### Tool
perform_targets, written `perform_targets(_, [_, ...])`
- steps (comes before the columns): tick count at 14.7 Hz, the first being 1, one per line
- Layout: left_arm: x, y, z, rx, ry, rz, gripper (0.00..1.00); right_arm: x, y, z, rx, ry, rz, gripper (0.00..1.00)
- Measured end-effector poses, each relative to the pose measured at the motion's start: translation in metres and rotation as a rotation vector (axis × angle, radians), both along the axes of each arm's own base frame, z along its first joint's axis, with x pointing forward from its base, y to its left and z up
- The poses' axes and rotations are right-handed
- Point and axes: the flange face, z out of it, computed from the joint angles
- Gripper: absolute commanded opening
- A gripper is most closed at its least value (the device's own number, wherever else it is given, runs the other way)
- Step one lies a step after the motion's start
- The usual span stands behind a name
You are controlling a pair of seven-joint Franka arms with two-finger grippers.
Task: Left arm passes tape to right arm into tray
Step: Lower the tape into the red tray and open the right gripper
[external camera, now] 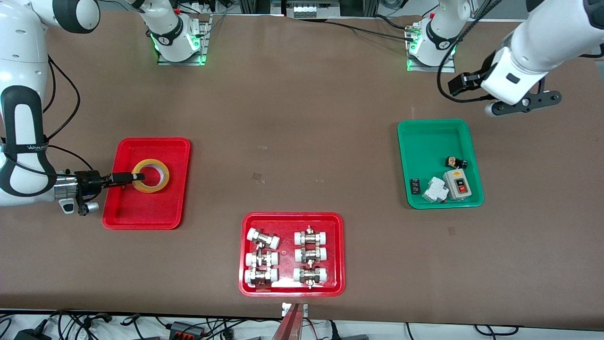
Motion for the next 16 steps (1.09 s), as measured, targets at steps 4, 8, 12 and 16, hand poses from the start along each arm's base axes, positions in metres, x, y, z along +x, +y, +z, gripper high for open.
perform_targets(4, [0.001,0.001,0.0,-0.003,-0.007,0.002,1.0,0.012,0.028,-0.004,-0.15,-0.043,0.126,1.0])
perform_targets(8, [0.007,0.004,0.0,-0.02,-0.011,-0.029,1.0,0.032,0.078,0.007,-0.338,-0.124,0.316,1.0])
perform_targets(12, [0.015,0.029,-0.004,-0.037,-0.003,-0.049,1.0,0.045,0.089,0.052,-0.481,-0.209,0.436,1.0])
perform_targets(16, [0.011,0.033,-0.003,-0.036,-0.005,-0.048,1.0,0.058,0.106,0.129,-0.659,-0.275,0.43,1.0])
